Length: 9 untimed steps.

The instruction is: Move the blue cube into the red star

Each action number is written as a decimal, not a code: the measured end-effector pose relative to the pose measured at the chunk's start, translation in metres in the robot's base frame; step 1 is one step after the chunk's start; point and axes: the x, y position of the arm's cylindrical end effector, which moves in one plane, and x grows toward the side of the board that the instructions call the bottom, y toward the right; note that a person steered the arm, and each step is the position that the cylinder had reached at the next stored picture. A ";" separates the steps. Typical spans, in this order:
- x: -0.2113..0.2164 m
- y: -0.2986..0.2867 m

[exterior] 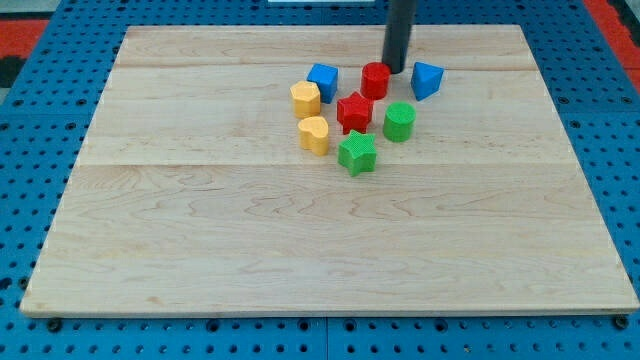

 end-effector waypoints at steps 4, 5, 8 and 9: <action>0.029 -0.116; 0.040 -0.086; 0.040 -0.061; 0.040 -0.043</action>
